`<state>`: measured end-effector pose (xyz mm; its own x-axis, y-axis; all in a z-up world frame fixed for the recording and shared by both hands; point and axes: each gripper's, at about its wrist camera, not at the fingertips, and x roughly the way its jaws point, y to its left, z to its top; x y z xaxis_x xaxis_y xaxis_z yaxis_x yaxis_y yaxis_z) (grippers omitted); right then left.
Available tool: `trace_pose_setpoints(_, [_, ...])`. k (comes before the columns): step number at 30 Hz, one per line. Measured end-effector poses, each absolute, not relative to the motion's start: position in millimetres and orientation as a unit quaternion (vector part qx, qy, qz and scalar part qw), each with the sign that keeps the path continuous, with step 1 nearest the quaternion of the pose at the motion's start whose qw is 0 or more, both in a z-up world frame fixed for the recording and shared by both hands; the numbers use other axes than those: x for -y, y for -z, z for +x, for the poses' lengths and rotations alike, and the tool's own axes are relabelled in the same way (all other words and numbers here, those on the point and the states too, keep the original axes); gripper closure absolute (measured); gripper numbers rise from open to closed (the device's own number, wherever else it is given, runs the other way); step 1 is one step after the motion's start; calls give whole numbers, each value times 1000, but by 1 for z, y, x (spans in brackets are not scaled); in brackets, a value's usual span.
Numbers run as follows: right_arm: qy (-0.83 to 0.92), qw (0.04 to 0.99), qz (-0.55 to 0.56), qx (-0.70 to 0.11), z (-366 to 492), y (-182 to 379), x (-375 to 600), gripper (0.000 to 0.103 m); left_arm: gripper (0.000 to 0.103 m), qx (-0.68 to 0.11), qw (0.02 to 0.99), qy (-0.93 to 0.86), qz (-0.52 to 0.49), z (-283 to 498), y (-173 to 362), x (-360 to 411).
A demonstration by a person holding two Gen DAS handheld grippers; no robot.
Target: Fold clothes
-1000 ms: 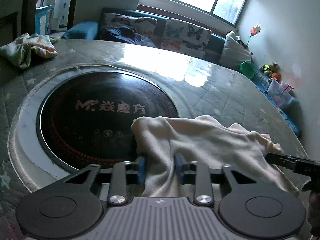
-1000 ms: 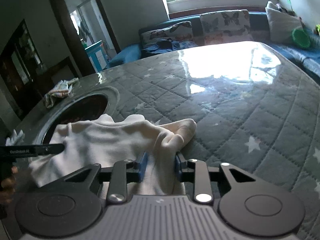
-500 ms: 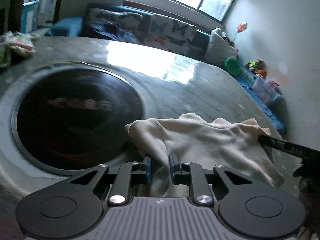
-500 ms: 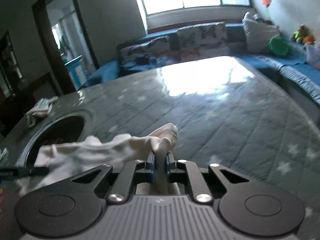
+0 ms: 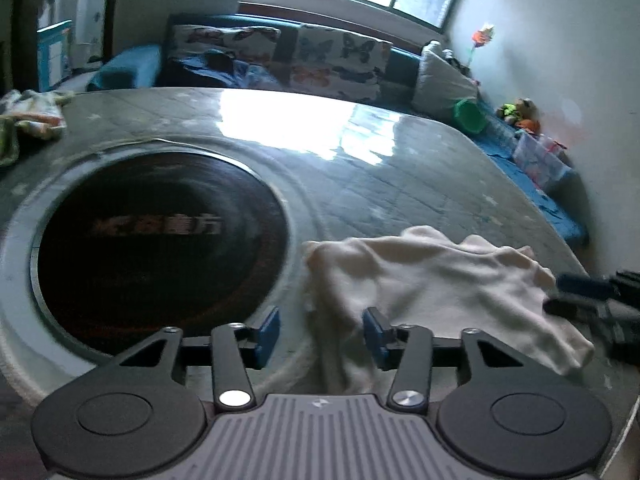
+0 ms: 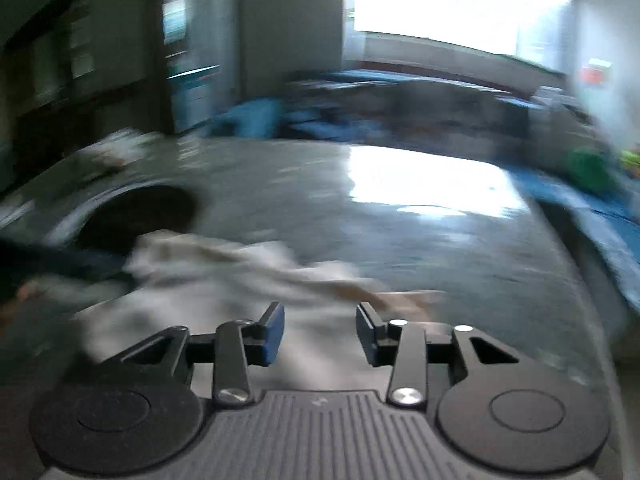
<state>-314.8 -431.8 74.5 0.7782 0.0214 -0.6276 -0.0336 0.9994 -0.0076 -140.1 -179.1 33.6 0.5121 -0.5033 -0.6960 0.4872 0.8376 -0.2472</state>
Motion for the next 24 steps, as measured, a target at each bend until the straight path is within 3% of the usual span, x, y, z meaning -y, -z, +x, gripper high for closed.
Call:
trace_pose_setpoints(12, [-205, 885, -207, -363, -291, -49, 279, 61, 28, -429, 871, 234, -53, -136, -43, 148])
trace_pose_setpoints(13, [-202, 883, -211, -368, -288, -45, 275, 64, 27, -431, 870, 233, -59, -135, -44, 147])
trace_pose_setpoints(16, [-202, 888, -192, -365, -286, -43, 276, 91, 22, -440, 864, 227, -89, -135, -44, 144])
trace_pose_setpoints(24, [-186, 928, -34, -320, -286, -85, 333, 98, 17, -476, 831, 232, -170, -132, -36, 162])
